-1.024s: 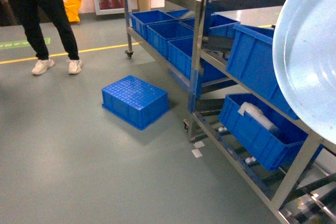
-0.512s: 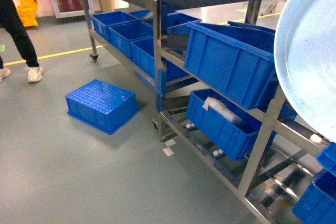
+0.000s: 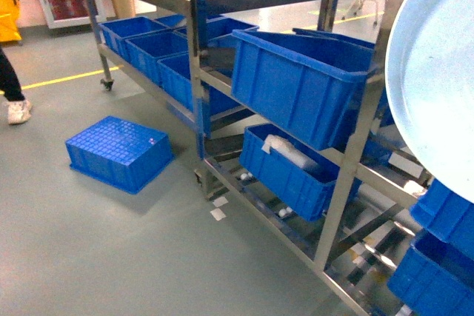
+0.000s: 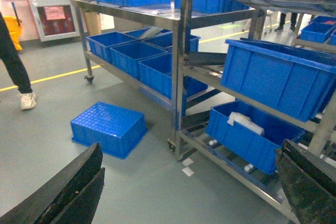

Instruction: Place blue tray on left shelf second layer neatly

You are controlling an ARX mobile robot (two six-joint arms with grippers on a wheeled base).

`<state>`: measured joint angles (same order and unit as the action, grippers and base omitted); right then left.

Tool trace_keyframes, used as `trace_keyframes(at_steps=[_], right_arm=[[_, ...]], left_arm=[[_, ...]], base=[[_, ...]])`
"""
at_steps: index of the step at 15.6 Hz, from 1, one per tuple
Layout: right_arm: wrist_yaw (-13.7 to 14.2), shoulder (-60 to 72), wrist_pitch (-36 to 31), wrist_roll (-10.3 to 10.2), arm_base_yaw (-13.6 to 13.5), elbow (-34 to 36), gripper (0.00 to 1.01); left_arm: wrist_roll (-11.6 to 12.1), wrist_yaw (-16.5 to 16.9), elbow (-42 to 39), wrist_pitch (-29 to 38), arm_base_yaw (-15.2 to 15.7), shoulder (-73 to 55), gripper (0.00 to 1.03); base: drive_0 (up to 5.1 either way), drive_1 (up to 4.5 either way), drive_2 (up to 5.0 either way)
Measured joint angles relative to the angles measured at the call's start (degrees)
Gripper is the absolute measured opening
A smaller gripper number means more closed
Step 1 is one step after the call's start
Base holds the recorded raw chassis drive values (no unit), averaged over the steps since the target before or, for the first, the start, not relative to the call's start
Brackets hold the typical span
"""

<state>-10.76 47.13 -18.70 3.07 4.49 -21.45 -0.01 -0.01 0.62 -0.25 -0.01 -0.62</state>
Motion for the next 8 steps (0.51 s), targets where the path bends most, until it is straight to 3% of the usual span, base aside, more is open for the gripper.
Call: trace_keyframes(at_steps=[8], right_arm=[[0.0,0.0,0.0,0.0,0.0,0.0,0.02]], left_arm=[[0.0,0.0,0.0,0.0,0.0,0.0,0.98]], base=[[3.1,-2.1,-5.5]])
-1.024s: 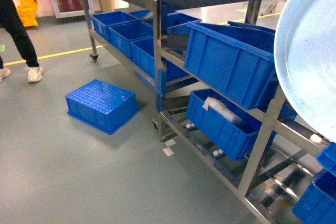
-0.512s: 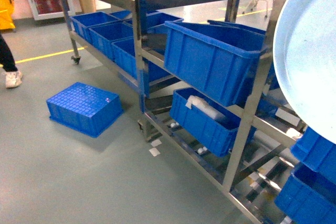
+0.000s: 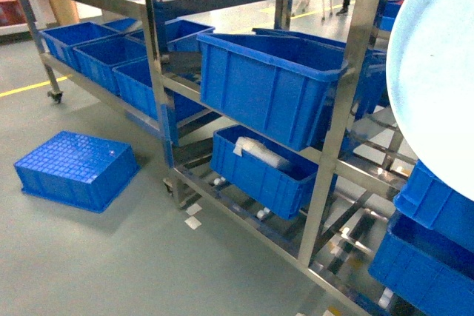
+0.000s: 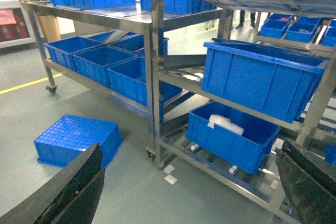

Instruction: Place blue tray on left shelf second layer neatly

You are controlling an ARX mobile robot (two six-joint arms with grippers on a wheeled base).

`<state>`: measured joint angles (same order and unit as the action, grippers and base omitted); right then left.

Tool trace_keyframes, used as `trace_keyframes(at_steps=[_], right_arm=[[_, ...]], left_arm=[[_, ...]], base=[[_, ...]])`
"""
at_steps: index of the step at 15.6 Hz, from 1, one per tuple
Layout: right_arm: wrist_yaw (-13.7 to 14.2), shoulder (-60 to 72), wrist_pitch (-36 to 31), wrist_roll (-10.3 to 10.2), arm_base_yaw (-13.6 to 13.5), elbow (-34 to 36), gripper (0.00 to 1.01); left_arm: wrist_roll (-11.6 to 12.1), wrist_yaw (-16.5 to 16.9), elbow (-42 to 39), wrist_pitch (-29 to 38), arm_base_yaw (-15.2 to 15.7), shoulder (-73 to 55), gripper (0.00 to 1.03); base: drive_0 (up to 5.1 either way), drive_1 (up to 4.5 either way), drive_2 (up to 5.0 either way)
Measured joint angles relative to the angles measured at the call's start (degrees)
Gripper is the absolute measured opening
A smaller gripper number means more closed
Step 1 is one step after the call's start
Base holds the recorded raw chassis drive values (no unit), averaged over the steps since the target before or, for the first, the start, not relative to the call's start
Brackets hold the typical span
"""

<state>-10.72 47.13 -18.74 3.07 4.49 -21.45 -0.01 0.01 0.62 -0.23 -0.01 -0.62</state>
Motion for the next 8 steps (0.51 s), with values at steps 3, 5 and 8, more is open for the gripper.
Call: trace_keyframes(at_steps=[3,5,8], right_arm=[[-0.2,0.0,0.1,0.0,0.0,0.0,0.02],[-0.2,0.0,0.2,0.0,0.0,0.0,0.02],[-0.1,-0.3,-0.1,0.0,0.0,0.0,0.02]], left_arm=[[0.0,-0.2,0.0,0.0,0.0,0.0,0.98],[0.0,-0.2,0.0,0.0,0.0,0.0,0.98],[0.0,-0.2,0.0,0.0,0.0,0.0,0.98]], base=[[-1.6,-1.61,-1.6],[-1.6,-1.61,-1.6],[-1.6,-1.61,-1.6]])
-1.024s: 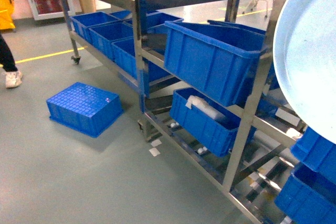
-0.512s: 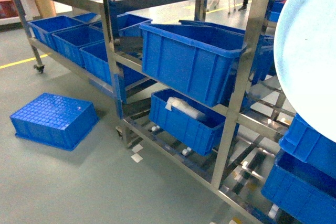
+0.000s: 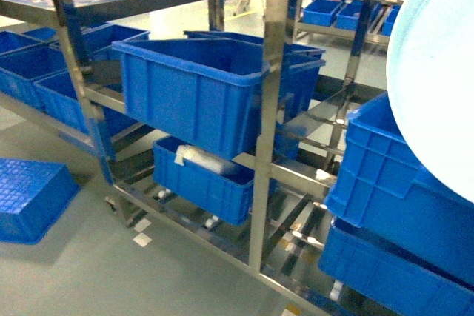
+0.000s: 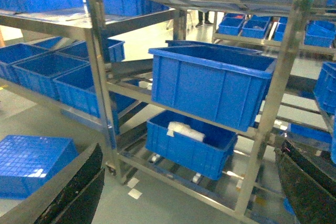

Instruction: Place blue tray on left shelf second layer neatly

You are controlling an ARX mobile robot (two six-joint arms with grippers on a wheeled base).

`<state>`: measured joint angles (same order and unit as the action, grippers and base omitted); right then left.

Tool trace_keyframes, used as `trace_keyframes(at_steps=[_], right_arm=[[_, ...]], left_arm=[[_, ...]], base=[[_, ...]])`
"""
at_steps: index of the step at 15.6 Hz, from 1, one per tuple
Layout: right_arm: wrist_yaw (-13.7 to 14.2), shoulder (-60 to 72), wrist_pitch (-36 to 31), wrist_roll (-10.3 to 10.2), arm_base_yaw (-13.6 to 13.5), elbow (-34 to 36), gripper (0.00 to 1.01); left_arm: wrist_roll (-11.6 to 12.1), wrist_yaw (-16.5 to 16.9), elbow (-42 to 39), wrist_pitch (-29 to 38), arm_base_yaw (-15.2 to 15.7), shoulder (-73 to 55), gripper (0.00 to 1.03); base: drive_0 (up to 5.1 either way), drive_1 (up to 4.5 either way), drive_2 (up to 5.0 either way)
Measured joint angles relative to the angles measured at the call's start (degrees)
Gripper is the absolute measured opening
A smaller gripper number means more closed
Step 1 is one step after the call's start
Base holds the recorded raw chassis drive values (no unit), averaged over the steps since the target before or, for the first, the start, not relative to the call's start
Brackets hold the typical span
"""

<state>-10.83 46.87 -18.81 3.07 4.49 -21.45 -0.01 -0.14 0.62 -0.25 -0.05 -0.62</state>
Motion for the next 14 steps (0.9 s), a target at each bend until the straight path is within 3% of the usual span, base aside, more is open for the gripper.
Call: trace_keyframes(at_steps=[14], right_arm=[[0.1,0.3,0.1,0.0,0.0,0.0,0.02]], left_arm=[[0.0,0.1,0.0,-0.1,0.0,0.0,0.98]], base=[[-1.6,-1.61,-1.6]])
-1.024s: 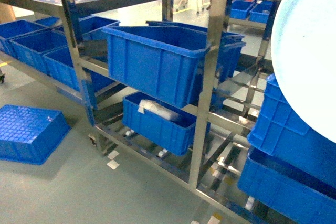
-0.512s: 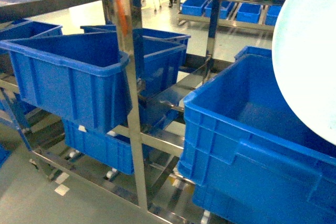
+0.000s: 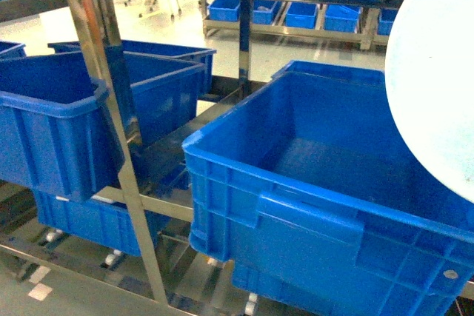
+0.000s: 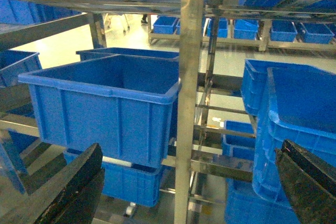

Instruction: Place blue tray on left shelf second layer neatly

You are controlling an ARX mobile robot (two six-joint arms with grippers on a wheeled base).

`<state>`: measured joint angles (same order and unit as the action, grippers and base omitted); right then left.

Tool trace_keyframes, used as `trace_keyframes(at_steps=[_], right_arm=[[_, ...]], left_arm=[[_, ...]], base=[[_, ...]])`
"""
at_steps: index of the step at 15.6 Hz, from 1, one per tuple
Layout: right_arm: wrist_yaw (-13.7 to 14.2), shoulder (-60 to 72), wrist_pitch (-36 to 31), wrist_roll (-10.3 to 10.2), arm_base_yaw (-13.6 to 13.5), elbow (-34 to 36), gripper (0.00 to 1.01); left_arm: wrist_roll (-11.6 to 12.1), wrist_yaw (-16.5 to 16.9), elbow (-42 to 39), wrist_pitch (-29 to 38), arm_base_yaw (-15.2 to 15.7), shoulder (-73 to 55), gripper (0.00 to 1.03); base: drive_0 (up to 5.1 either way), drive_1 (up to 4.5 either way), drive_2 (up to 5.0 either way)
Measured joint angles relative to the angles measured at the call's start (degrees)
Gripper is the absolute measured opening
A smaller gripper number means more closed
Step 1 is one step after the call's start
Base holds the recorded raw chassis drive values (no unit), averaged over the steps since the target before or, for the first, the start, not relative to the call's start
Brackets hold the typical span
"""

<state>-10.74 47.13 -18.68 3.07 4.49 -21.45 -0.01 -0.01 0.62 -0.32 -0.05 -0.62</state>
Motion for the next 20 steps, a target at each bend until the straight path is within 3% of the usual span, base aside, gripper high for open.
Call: trace_keyframes(at_steps=[6,9,13,20], right_arm=[[0.0,-0.1,-0.3,0.0,0.0,0.0,0.02],[0.0,0.0,0.2,0.0,0.0,0.0,0.02],[-0.1,0.0,0.2,0.0,-0.3,0.0,0.02],[0.0,0.0,0.0,0.0,-0.3,0.0,0.02]], left_arm=[[0.0,0.0,0.0,-0.1,-0.1,0.0,0.98],[0.0,0.0,0.0,0.0,-0.1,0.0,0.98],[0.0,-0.3,0.0,0.1,0.1,0.0,0.98],[0.0,0.0,0.0,0.1,0.0,0.0,0.98]], base=[[-1.6,-1.61,-1.6],[-4.5,4.12,0.6],[-0.4,-0.45,-0.4],[-2.2,-2.16,-2.2]])
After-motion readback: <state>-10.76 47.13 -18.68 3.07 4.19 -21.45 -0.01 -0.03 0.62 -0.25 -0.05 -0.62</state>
